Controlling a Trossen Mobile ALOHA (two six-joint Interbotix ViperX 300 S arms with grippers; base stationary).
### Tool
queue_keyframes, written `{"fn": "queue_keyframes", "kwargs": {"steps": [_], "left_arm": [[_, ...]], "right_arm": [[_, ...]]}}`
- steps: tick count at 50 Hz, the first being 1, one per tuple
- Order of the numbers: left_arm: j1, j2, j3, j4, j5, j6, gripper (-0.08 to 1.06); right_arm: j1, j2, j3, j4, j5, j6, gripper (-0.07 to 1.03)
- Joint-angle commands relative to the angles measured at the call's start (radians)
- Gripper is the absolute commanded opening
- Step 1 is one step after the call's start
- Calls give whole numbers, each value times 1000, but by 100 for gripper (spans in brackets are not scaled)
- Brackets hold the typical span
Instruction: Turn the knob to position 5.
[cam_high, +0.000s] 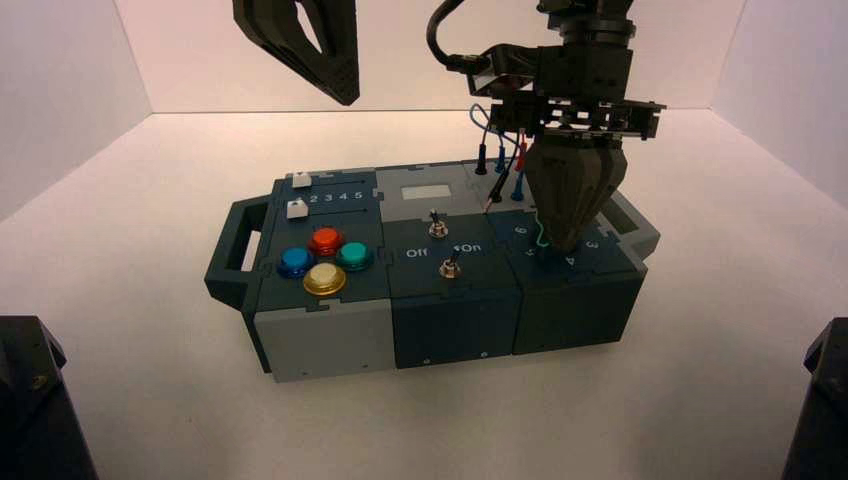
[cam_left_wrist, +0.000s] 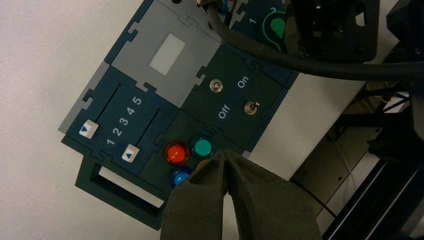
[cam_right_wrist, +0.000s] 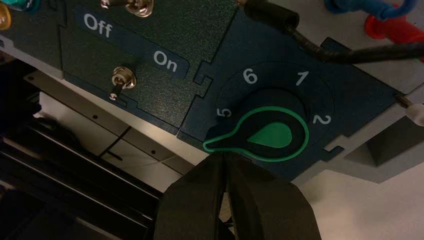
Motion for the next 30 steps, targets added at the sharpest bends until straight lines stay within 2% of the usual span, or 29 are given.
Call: {"fn": "queue_keyframes", "kwargs": {"steps": [1, 30], "left_arm": [[-2, -6, -21, 2, -2, 2, -3], [-2, -2, -25, 5, -2, 5, -3]], "right_arm": [[3, -14, -21, 3, 3, -9, -2], [3, -9, -44, 3, 12, -9, -2]]}}
